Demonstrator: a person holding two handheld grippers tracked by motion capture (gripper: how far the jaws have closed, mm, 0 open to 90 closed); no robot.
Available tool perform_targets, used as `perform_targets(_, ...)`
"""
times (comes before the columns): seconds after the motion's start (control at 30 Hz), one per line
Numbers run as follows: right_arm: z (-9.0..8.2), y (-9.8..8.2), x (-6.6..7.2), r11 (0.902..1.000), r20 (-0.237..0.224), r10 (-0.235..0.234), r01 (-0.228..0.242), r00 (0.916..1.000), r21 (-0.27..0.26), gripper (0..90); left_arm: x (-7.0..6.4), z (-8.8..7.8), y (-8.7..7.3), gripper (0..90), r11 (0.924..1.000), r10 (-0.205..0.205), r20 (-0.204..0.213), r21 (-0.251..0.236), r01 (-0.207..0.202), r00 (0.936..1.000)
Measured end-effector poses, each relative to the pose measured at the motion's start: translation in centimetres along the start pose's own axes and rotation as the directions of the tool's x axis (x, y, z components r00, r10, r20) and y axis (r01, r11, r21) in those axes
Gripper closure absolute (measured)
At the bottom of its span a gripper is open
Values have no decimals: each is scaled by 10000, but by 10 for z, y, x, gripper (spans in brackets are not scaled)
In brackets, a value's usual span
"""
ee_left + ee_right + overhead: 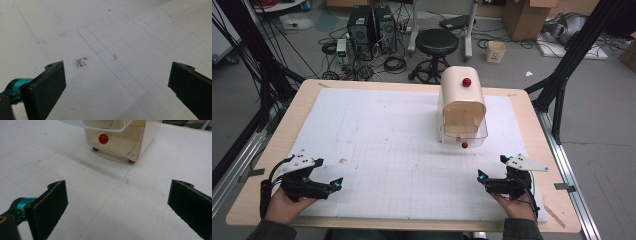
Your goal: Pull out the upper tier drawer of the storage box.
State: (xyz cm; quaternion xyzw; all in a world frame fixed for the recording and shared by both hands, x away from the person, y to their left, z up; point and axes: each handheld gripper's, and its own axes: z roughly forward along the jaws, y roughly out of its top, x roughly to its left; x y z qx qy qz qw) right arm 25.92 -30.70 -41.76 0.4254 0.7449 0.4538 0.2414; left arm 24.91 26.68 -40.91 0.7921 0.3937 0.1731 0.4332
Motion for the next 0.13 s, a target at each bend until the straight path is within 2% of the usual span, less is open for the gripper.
perform_targets(0.13, 0, -2, -1, 10000, 8, 87, -87, 10000, -23, 19, -1, 1, 0, 20, 10000, -27, 10, -7, 27, 10000)
